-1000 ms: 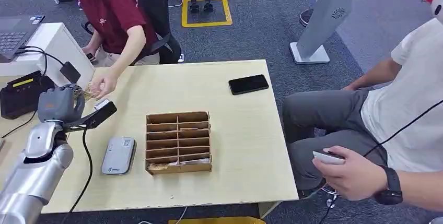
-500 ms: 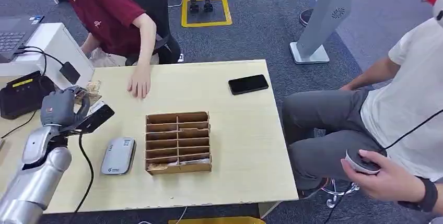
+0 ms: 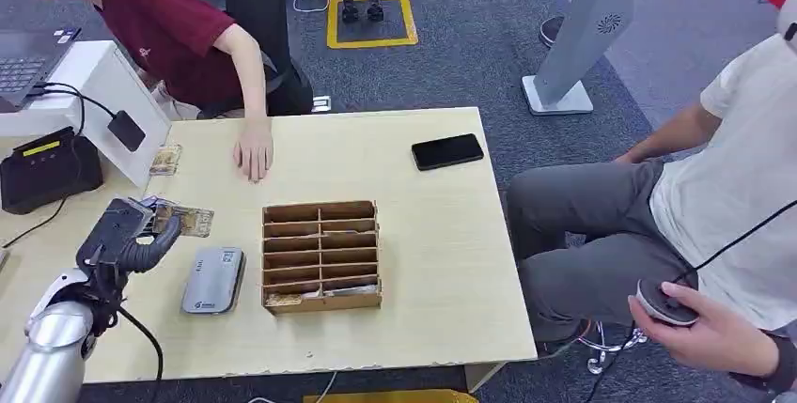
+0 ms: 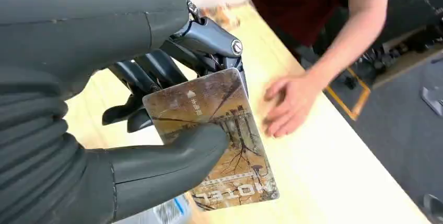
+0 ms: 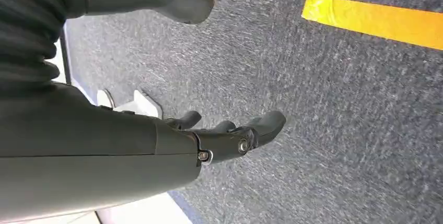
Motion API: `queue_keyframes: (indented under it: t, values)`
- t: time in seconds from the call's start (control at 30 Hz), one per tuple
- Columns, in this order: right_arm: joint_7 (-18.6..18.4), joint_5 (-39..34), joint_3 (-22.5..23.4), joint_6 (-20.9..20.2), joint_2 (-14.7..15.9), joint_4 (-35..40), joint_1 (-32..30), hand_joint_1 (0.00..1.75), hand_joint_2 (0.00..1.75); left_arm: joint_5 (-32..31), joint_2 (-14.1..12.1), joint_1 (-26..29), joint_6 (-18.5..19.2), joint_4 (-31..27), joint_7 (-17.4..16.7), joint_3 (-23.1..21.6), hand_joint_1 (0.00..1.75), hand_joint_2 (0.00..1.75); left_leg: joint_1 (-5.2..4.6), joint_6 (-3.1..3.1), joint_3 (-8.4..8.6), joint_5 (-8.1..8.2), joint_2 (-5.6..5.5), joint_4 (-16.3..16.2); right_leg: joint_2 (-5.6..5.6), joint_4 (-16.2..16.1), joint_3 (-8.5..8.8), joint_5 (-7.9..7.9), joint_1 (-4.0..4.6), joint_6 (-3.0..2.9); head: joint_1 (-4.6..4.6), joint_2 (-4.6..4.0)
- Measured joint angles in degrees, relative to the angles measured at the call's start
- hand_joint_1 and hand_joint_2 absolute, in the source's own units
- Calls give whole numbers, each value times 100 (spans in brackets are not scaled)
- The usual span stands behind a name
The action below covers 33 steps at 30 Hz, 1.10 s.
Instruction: Pass the card to the sensor for recognition and then transmit it.
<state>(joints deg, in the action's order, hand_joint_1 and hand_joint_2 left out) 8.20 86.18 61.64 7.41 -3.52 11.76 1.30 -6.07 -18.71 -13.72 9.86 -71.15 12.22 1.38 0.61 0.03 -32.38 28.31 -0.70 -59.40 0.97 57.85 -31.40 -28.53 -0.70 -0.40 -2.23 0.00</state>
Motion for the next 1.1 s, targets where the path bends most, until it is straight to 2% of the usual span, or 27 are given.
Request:
queue_keyframes:
  t: [0.07,0.27,0.73,1.0,1.07,1.1]
  values:
    - [37,0,0,20,0,0,0,0,175,235,-2,135,94,-181,-50,33,175,175,0,0,1,0,0,0,-1,0,0,0,0,0,-2,0]
    - [41,0,0,24,-2,0,1,0,175,307,-4,320,131,-441,-89,90,175,175,0,1,0,-1,-4,0,-6,0,1,0,0,0,-2,0]
    - [54,0,0,35,-2,0,3,0,175,334,-46,404,146,-572,-127,94,175,175,0,1,-2,-1,-3,0,-6,0,1,0,0,0,0,0]
    - [-68,0,0,13,-2,0,-8,0,175,574,-79,898,216,-690,-19,96,175,175,0,1,-4,-1,-4,0,-5,-1,-3,0,0,0,0,0]
    - [-66,0,0,15,0,0,-8,0,175,499,-76,977,188,-697,-41,96,175,175,0,1,-3,-1,-4,0,-5,-1,-4,0,0,0,-2,0]
    - [-61,2,0,17,0,0,-9,0,175,208,-59,985,21,-697,-136,96,175,175,0,1,-3,-1,-3,0,-5,-3,-7,0,0,0,0,0]
